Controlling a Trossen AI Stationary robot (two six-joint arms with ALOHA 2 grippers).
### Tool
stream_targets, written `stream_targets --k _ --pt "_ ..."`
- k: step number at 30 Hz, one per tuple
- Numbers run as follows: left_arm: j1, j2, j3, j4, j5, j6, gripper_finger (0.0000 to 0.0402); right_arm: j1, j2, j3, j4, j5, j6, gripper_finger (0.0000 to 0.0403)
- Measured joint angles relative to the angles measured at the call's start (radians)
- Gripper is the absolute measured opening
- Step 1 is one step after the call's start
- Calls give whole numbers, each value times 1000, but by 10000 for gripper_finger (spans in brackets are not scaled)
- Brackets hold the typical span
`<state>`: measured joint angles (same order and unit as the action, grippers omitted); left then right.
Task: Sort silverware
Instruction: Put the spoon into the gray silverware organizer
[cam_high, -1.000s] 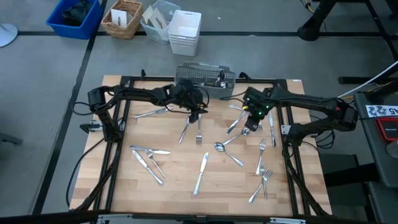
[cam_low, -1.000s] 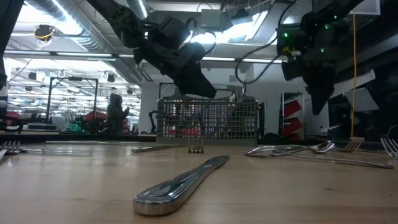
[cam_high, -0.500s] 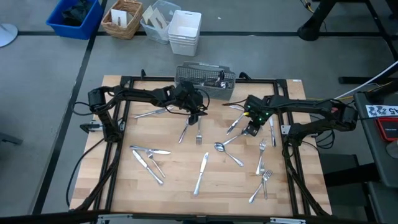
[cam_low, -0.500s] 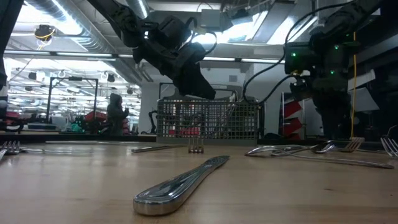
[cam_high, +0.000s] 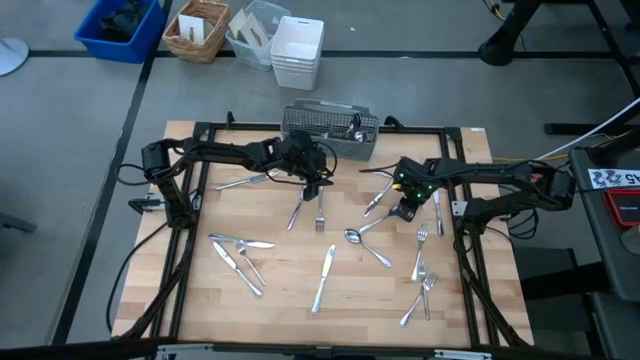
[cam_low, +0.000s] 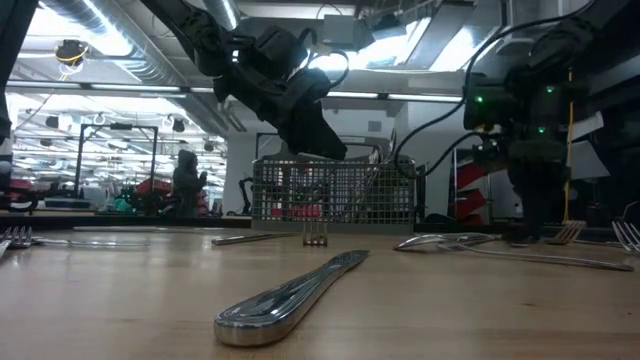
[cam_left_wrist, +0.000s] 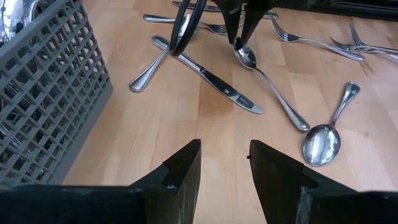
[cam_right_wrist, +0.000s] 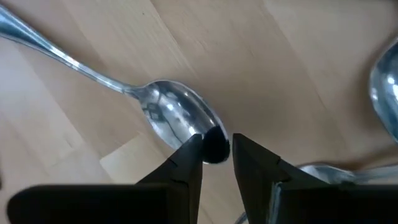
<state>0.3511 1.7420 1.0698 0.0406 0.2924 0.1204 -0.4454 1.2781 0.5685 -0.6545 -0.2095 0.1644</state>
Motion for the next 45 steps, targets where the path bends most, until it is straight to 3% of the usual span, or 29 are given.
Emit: stream_targets --k 10,16,22,34,45 --pt "0 0 0 -4 0 0 129 0 -4 -38 109 -82 -1 12" --pt "0 0 0 -7 0 -1 129 0 0 -21 124 -106 -2 11" --pt "0 -1 0 -15 0 -17 129 0 1 83 38 -92 -24 6" --pt "35 -148 1 -229 0 21 129 0 1 500 -283 220 -249 6" --pt "77 -156 1 -230 0 71 129 1 0 815 -331 556 -537 3"
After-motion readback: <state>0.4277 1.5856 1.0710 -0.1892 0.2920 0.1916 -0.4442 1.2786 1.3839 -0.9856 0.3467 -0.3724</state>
